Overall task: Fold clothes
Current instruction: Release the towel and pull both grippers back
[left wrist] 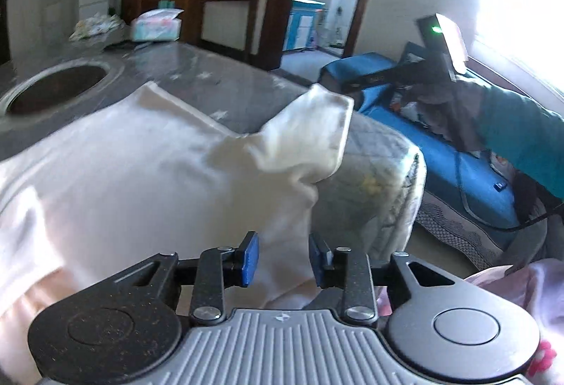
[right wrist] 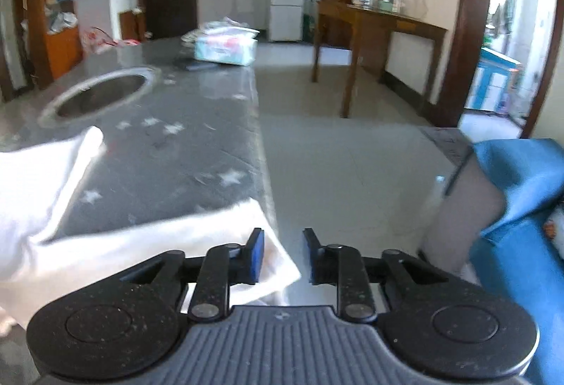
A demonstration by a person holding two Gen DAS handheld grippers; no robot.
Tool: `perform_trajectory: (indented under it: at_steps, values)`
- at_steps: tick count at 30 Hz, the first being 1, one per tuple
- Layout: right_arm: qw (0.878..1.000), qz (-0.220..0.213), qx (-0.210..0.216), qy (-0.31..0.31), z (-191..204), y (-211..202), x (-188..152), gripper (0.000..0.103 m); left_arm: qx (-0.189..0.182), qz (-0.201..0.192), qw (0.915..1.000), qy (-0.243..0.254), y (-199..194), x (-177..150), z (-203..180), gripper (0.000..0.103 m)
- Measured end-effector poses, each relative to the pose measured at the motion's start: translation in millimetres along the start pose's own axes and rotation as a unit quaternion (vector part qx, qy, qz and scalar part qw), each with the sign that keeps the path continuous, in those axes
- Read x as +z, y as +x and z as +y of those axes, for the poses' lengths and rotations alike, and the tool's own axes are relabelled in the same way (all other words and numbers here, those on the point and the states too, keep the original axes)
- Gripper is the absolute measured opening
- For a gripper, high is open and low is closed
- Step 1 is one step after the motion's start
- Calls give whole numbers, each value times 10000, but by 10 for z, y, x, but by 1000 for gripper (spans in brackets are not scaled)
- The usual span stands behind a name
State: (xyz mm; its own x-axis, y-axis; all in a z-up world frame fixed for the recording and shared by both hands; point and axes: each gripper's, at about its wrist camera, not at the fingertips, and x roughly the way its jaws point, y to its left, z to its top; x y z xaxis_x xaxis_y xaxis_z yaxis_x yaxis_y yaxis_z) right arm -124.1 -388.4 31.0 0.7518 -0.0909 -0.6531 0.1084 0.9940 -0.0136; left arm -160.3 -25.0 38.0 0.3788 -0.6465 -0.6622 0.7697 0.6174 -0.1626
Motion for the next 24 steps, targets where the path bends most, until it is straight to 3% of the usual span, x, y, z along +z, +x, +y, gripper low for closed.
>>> perform_trajectory:
  at_steps: [5,13,16,17,18,21,24]
  values:
    - [9986,74,458,-242,201,146,29,30,-48,42,9999,150,234,118,-188,38]
    - [9978,134,510,-412,324,324,67,33,337,252,9976,556,511,153,-323,35]
    - [9972,128,526,-512,325,342,69,35,414,229,9975,528,529,161,-273,15]
    - [9972,128,529,-521,317,346,68,36,327,239,9978,528,517,163,-255,6]
    - [9972,128,518,-527,312,350,70,36,112,244,9986,461,484,160,-236,4]
    - [9974,110,465,-537,283,370,74,38,-311,242,9976,577,357,97,-290,3]
    - [9975,88,404,-571,293,407,92,41,-443,303,9960,713,333,1,-337,6]
